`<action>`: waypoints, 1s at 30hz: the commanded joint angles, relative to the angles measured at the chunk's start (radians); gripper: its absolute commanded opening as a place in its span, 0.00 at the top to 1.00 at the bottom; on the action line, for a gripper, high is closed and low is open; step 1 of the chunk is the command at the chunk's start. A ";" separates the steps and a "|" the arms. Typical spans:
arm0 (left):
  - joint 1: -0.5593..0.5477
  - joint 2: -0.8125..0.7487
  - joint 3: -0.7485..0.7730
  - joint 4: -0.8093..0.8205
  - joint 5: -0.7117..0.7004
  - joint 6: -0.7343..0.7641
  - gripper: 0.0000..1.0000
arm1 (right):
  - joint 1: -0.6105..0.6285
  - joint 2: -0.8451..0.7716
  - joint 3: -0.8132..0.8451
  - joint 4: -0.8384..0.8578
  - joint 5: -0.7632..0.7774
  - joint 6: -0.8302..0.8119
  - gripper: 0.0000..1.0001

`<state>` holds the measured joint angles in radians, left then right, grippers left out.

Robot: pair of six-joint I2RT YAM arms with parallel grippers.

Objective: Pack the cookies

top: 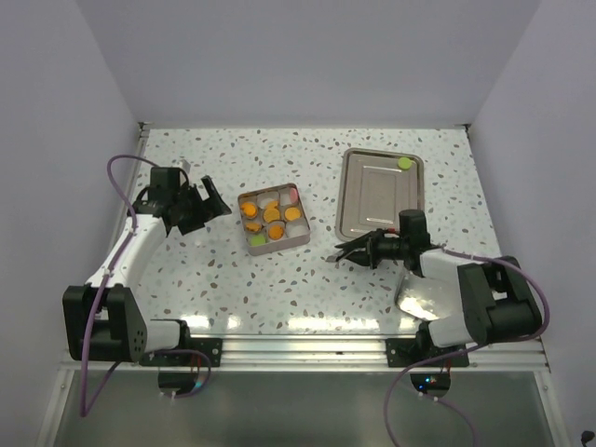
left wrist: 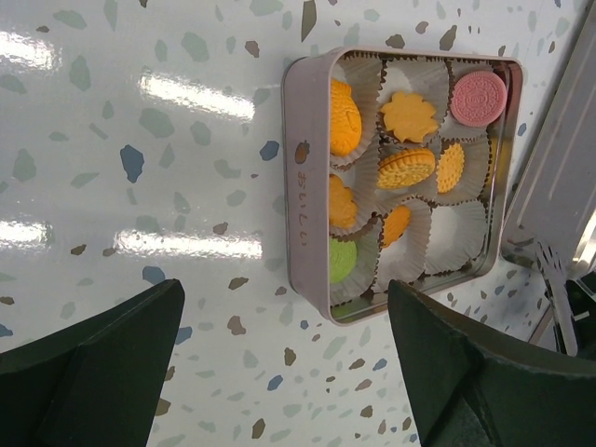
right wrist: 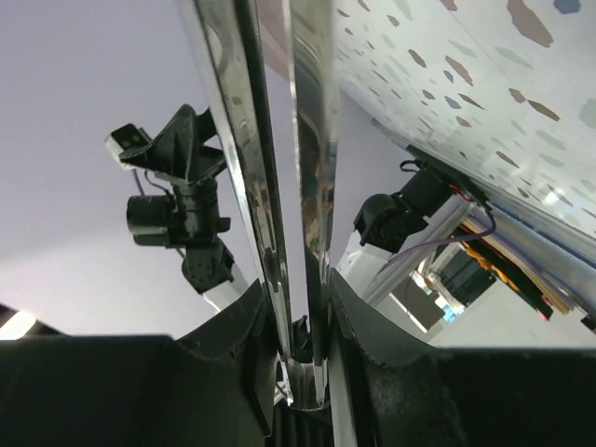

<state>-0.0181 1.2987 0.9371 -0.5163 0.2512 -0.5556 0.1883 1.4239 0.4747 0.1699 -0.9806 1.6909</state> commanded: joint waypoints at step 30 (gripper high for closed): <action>0.000 -0.026 0.022 0.038 0.029 0.028 0.04 | 0.040 0.081 0.716 -1.192 0.166 -0.838 1.00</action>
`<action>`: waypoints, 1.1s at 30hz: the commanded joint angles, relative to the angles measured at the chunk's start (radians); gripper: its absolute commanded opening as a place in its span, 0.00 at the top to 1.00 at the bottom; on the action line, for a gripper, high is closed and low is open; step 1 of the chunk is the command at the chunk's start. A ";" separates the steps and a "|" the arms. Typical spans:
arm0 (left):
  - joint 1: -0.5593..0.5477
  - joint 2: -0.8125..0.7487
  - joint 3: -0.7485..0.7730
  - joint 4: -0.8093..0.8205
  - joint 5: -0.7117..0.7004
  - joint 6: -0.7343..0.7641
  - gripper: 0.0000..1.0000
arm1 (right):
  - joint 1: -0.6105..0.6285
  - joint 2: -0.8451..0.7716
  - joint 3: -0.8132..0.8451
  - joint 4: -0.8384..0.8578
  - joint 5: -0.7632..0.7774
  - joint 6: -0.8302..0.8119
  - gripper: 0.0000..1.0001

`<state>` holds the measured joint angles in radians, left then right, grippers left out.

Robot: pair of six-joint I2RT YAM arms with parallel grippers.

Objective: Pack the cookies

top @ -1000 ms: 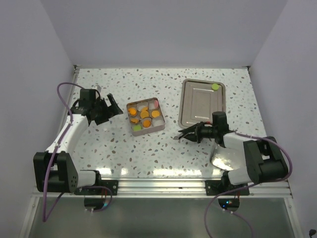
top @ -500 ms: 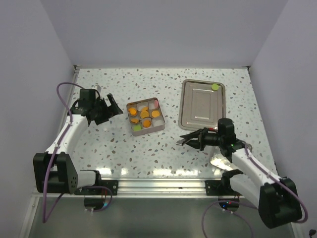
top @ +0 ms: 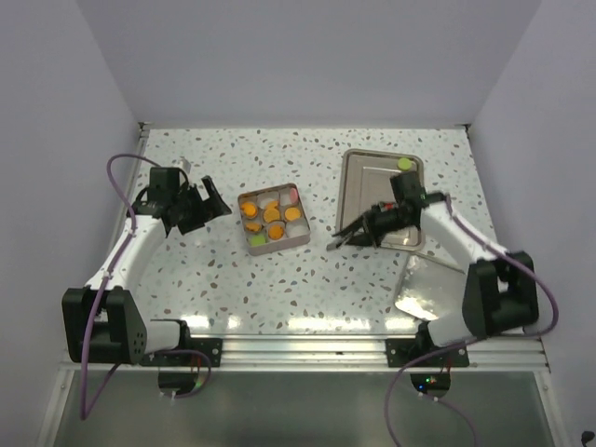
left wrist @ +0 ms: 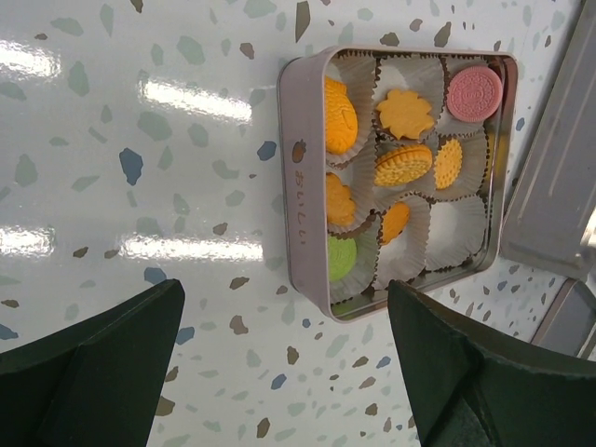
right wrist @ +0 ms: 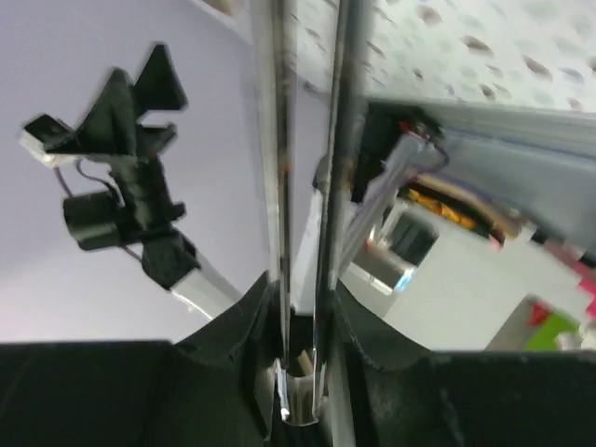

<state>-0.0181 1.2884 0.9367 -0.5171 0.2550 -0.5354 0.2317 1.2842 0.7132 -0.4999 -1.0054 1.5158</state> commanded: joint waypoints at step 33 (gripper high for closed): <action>0.001 0.097 0.123 0.034 0.067 0.072 0.04 | -0.184 0.813 1.416 -1.074 0.910 -1.128 0.54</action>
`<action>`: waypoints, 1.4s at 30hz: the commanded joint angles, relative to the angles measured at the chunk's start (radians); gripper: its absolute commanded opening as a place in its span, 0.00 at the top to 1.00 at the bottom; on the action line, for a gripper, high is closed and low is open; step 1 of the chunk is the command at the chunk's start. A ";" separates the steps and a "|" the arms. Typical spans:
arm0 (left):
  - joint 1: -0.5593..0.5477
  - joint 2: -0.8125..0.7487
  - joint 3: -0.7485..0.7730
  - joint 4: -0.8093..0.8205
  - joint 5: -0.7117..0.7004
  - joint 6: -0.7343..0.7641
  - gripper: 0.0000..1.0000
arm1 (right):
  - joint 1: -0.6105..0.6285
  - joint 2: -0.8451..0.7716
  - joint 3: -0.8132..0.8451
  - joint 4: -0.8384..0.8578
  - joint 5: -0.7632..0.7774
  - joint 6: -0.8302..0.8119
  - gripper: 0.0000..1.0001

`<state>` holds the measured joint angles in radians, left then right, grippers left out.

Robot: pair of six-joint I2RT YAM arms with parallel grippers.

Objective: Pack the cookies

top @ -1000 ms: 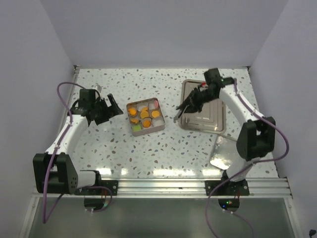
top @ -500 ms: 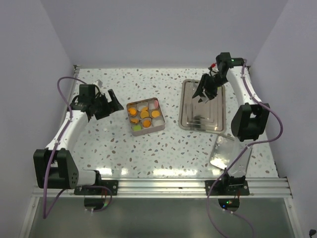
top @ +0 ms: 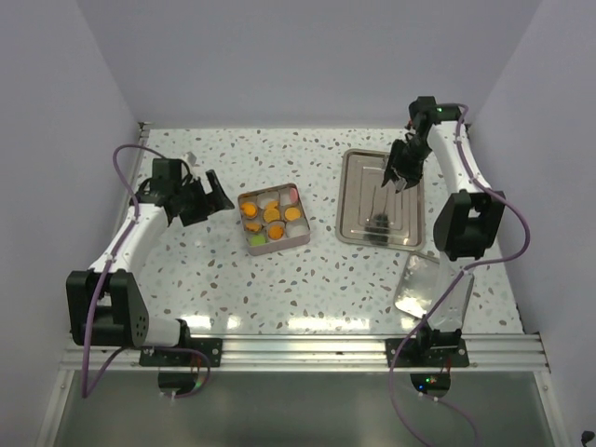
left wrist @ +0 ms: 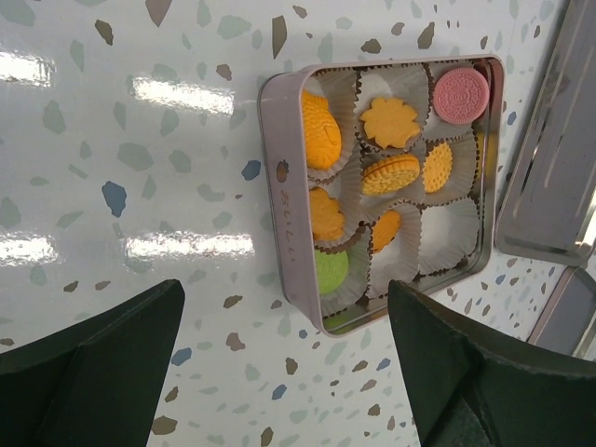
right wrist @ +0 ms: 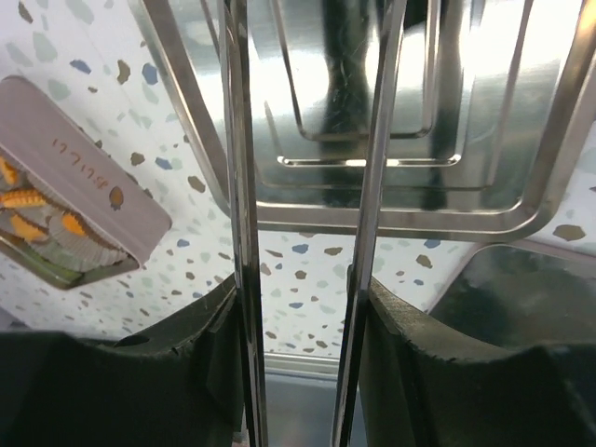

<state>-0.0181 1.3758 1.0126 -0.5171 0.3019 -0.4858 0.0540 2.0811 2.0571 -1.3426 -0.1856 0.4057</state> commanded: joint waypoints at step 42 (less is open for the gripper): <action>0.001 0.037 0.123 -0.029 0.006 0.044 0.04 | -0.095 0.287 0.259 -0.204 0.100 -0.018 0.48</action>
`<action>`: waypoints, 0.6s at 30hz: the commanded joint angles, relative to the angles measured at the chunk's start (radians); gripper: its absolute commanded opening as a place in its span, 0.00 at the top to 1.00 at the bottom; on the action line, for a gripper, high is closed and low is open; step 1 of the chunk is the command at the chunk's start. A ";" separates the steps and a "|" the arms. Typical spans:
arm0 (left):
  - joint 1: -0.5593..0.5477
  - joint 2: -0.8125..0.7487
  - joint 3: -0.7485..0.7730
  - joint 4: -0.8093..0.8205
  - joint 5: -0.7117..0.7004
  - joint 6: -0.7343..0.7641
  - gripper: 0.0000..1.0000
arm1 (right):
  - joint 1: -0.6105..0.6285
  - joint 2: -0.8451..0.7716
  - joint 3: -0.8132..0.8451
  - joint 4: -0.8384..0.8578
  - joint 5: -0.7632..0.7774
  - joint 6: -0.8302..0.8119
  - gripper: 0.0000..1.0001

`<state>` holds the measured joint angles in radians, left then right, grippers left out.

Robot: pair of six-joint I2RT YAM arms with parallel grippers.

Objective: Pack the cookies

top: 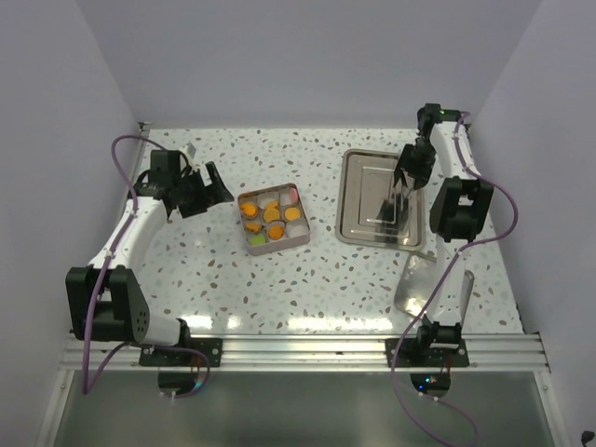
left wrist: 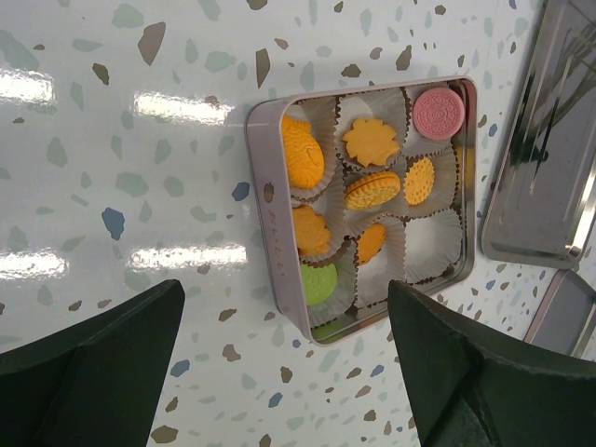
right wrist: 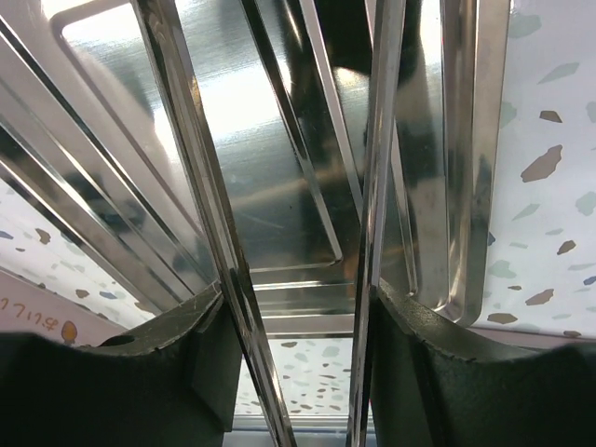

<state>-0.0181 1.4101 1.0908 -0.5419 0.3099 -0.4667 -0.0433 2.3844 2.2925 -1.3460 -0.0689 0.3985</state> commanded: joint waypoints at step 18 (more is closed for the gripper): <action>0.001 -0.016 0.029 0.003 -0.005 0.019 0.04 | 0.003 -0.097 -0.015 -0.189 -0.104 -0.009 0.70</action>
<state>-0.0181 1.4101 1.0927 -0.5419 0.3088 -0.4671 -0.0414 2.3791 2.2261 -1.3296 -0.1417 0.3885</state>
